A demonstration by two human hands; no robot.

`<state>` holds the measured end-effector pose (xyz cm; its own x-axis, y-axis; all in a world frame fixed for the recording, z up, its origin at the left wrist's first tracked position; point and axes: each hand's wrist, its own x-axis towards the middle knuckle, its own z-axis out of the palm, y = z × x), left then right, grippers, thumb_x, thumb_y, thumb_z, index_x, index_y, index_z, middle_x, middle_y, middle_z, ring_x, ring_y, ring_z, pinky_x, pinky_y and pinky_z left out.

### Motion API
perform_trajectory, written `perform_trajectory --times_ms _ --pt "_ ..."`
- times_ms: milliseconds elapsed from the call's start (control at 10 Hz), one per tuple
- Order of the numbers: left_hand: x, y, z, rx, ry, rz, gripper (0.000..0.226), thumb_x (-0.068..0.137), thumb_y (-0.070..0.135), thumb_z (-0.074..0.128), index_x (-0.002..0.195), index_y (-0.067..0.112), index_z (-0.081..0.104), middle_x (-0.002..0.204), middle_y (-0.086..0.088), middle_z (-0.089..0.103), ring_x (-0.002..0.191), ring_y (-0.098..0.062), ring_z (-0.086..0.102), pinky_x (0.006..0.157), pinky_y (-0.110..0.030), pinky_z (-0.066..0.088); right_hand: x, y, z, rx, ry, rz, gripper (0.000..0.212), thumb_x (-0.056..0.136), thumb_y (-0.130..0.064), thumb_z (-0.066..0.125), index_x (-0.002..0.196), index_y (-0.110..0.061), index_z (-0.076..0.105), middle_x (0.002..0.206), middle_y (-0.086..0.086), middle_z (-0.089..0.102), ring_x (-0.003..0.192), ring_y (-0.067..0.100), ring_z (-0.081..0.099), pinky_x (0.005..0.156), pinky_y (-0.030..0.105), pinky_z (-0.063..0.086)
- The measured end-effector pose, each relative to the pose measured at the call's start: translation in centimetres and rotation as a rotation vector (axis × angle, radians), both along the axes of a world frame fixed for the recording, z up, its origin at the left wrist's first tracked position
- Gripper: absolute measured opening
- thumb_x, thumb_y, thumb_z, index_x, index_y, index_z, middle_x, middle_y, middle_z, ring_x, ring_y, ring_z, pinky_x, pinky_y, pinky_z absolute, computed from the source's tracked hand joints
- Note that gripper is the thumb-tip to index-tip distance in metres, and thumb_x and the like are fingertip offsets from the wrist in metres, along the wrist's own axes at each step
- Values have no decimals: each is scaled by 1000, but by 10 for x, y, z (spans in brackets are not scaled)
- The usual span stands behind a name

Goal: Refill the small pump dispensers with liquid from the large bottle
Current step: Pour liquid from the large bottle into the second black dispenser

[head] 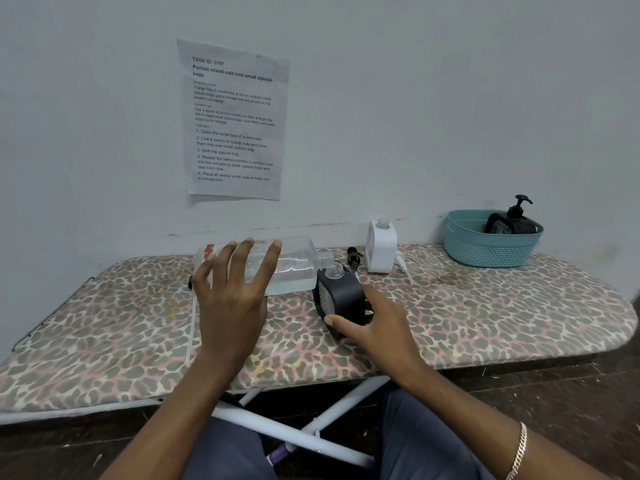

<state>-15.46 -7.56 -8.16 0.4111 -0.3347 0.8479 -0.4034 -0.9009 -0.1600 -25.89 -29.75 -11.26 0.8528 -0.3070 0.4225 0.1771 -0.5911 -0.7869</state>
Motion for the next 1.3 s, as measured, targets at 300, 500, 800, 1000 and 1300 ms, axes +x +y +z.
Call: perform_trajectory --times_ms 300,500,800,1000,1300 --pt "-1 1 0 -1 -1 1 93 70 -10 74 154 25 53 145 -16 58 135 -40 54 110 -57 32 -1 0 1 7 2 8 42 83 -45 86 119 -34 67 103 -21 74 96 -9 66 78 6 48" --pt "-1 1 0 -2 4 1 94 69 -10 75 153 26 53 145 -16 58 135 -40 54 110 -57 32 0 -1 -1 0 5 5 42 83 -46 86 119 -35 67 104 -22 73 99 -7 66 82 9 50" --pt "-1 0 0 0 3 4 94 70 -10 74 154 26 53 145 -15 58 135 -39 53 110 -57 31 1 -1 -2 1 7 8 39 84 -46 86 115 -35 67 104 -23 74 98 -5 67 85 13 52" --pt "0 0 -1 -1 5 5 93 71 -10 73 154 27 52 145 -15 57 136 -39 53 110 -57 32 0 -1 -1 3 8 5 40 83 -47 86 116 -36 67 103 -23 73 99 -5 67 84 13 52" --pt "0 1 -1 4 -16 10 92 71 -10 71 153 26 53 144 -15 59 134 -39 54 110 -57 33 0 -1 0 9 9 -1 41 82 -49 86 116 -36 67 104 -23 74 100 -7 66 83 11 50"
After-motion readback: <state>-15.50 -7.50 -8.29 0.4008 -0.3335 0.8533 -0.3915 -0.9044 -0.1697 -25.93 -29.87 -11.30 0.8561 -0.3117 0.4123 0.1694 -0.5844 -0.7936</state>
